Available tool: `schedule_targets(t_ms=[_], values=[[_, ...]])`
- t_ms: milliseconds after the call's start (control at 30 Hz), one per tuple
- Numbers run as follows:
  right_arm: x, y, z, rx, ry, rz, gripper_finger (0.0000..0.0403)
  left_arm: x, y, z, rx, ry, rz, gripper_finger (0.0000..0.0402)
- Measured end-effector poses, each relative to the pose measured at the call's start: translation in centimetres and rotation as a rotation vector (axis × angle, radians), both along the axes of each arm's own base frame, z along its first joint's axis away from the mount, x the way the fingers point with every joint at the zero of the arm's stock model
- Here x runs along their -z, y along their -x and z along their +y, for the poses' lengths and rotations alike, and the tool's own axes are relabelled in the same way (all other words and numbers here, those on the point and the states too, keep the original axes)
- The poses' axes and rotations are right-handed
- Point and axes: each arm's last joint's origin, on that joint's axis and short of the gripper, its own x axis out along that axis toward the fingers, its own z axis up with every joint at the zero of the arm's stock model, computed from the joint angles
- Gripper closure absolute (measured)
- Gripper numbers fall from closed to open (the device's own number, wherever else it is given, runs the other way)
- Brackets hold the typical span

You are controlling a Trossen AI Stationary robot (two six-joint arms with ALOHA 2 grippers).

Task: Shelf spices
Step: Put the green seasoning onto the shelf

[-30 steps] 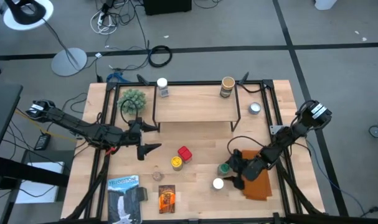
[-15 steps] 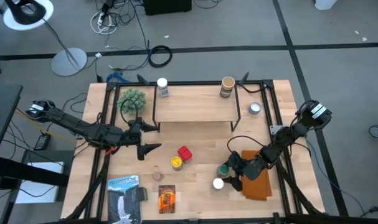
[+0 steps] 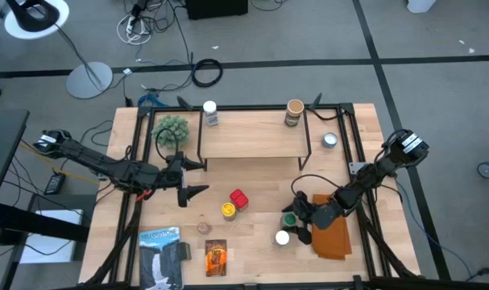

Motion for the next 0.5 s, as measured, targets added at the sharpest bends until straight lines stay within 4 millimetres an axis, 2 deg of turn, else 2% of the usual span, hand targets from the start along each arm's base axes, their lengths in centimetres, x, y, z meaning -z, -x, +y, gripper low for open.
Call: schedule_targets(t_ms=[167,300,433,500], values=[[0.0,-0.27,-0.4,0.005,0.022,-0.001,0.007,0.0,0.0,0.0,-0.002,-0.001,0.0,0.0003],[0.26,-0.22,-0.71,0.009,0.05,0.028,0.0122,-0.01,0.0,0.0,-0.002,-0.001,0.0,0.0003],[0.49,-0.06,-0.86,0.011,0.076,0.057,0.0196,0.0,0.0,0.0,-0.002,-0.001,0.0,0.0003],[0.46,-0.1,-0.91,0.012,0.077,0.056,0.0204,0.0,0.0,0.0,-0.002,-0.001,0.0,0.0003]])
